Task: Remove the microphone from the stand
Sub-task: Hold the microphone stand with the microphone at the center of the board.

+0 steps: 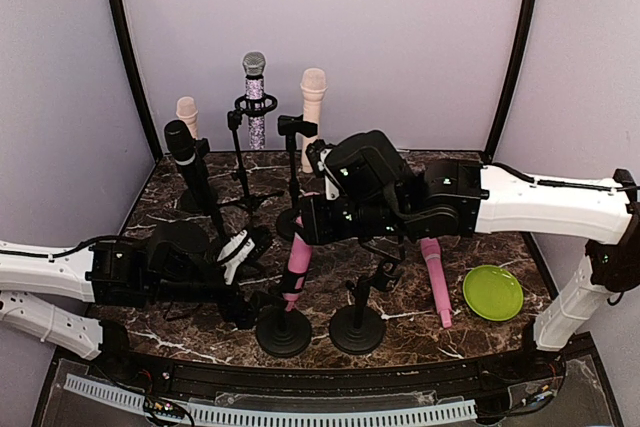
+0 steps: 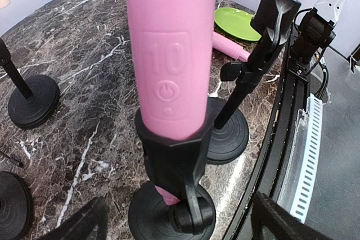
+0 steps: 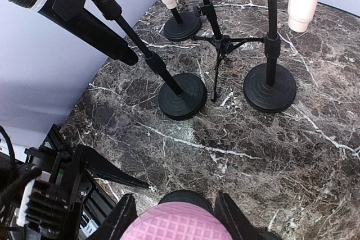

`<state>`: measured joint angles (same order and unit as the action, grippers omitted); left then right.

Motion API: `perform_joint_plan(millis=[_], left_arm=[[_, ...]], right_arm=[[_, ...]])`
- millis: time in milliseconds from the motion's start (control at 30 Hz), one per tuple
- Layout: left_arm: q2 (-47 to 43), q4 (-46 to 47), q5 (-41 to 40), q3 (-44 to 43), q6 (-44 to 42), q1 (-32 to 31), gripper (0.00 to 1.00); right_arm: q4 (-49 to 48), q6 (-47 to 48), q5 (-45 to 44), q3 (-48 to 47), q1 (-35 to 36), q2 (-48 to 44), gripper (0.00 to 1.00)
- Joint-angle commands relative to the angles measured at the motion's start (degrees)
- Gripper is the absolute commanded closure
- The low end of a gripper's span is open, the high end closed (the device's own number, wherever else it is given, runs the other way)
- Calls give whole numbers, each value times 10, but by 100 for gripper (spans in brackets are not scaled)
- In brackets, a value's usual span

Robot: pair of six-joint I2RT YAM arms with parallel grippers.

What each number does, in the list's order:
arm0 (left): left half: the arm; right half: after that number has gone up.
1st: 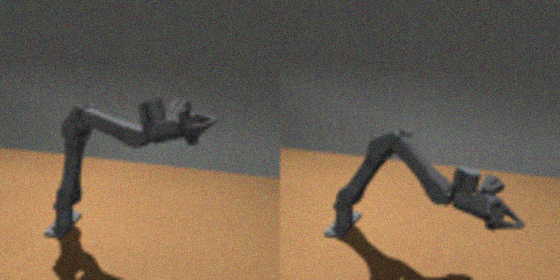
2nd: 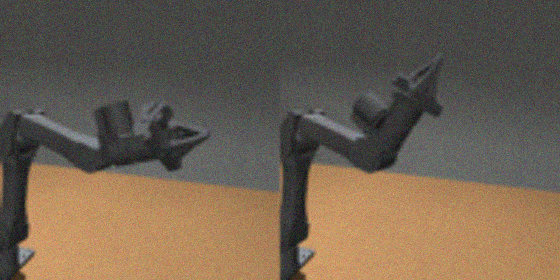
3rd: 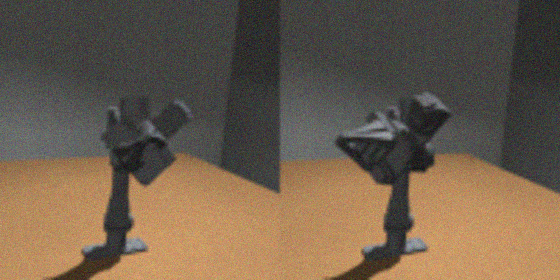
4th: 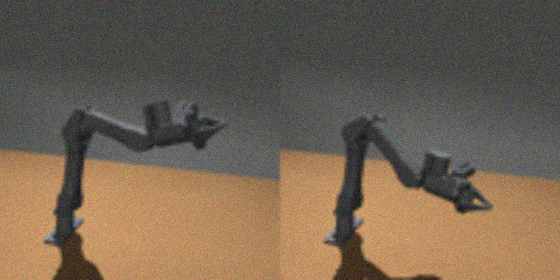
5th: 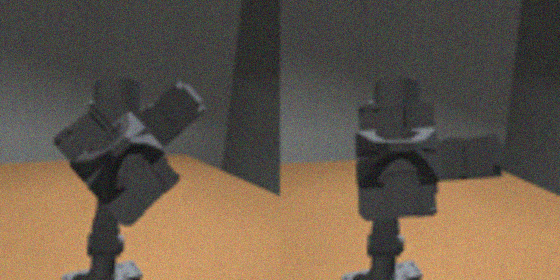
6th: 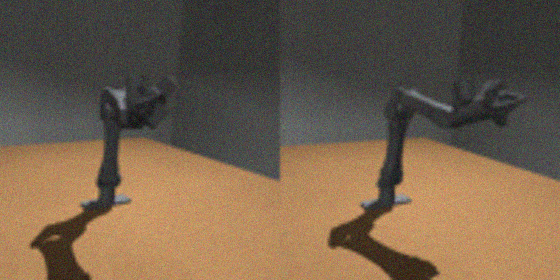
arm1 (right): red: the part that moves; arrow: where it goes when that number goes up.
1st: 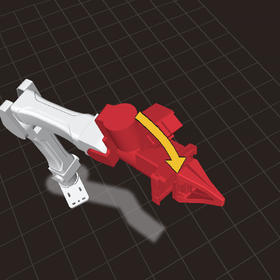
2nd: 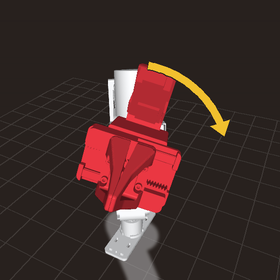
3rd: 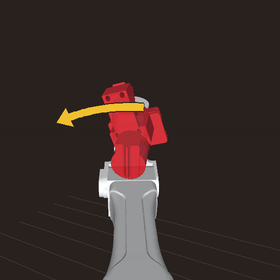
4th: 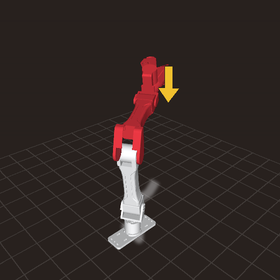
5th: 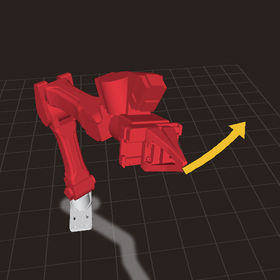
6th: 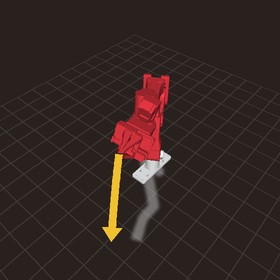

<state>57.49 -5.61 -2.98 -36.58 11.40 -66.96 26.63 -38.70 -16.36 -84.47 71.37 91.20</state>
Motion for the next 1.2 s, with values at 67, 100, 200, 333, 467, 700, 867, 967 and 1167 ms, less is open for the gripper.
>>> perform_joint_plan(millis=[67, 100, 200, 333, 467, 700, 867, 967, 1167], left_arm=[[32, 10, -50, -6, -15, -15, 29], [34, 11, -52, -7, -16, -17, 31], [38, 18, -59, -8, -19, -20, 40], [42, 20, -58, -13, -18, -20, 51], [46, 29, -50, -16, -16, -20, 57], [68, 43, -41, -20, -16, -22, 57], [79, 53, -41, -26, -18, -24, 56], [83, 54, -42, -28, -19, -25, 56], [91, 69, -28, -28, -18, -25, 74]], right_arm=[[-29, -14, -39, -21, 6, -21, 83], [-29, -13, -41, -21, 7, -21, 83], [-22, -12, -50, -26, 9, -23, 83], [-6, -8, -66, -36, 15, -27, 83], [5, -10, -72, -41, 17, -30, 82], [15, -16, -75, -40, 23, -31, 82], [24, -20, -81, -41, 27, -31, 82], [30, -23, -85, -39, 28, -32, 82], [33, -30, -92, -32, 30, -35, 82]])
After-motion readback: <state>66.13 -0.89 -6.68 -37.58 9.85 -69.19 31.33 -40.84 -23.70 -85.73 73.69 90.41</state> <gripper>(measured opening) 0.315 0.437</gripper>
